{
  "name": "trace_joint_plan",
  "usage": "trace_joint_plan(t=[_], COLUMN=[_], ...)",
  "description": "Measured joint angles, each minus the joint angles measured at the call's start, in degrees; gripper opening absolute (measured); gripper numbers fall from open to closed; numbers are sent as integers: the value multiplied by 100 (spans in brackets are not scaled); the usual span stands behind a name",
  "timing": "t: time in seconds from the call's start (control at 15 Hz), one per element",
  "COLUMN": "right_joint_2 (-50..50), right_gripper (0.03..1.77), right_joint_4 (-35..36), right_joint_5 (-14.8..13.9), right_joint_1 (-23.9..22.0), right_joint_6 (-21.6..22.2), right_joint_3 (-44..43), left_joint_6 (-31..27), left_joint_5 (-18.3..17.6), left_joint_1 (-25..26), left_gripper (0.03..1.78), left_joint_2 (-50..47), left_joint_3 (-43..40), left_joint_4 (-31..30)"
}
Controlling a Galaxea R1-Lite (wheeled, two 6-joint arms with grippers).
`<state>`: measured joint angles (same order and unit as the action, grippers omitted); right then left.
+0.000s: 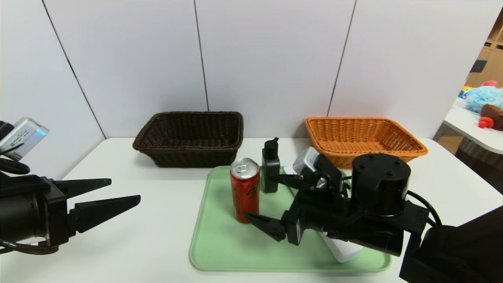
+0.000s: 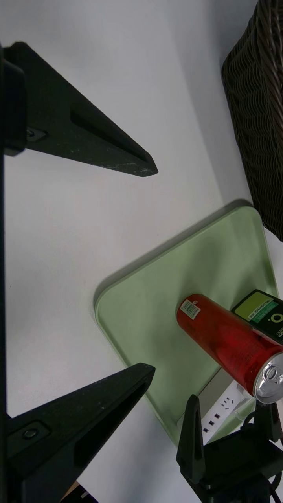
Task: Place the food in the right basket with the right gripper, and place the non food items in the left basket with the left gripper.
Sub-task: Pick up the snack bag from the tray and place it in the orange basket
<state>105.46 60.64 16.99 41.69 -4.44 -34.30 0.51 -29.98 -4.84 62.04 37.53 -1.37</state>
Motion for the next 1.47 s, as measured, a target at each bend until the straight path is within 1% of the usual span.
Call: trace_joint_plan(t=[0.33, 0.53, 0.73, 0.87, 1.0, 1.47], right_joint_2=[438, 705, 1047, 1259, 1386, 1587], right_gripper=[171, 171, 171, 171, 171, 171], right_joint_4=[9, 35, 389, 614, 625, 621], right_joint_5=[-7, -140, -143, -254, -313, -330], right_joint_1=[59, 48, 48, 59, 69, 73], right_joint_6=[1, -11, 1, 22, 43, 34], right_joint_3=[-453, -712, -880, -976, -1076, -1310], left_joint_6=[-2, -2, 0, 4, 9, 9], left_joint_5=[7, 7, 10, 10, 10, 10], left_joint_1=[0, 0, 0, 0, 0, 0], left_gripper=[169, 169, 169, 169, 169, 169], left_joint_2=[-2, -9, -9, -9, -9, -9], left_joint_3=[0, 0, -9, -22, -27, -68], left_joint_4=[-1, -1, -1, 0, 0, 5])
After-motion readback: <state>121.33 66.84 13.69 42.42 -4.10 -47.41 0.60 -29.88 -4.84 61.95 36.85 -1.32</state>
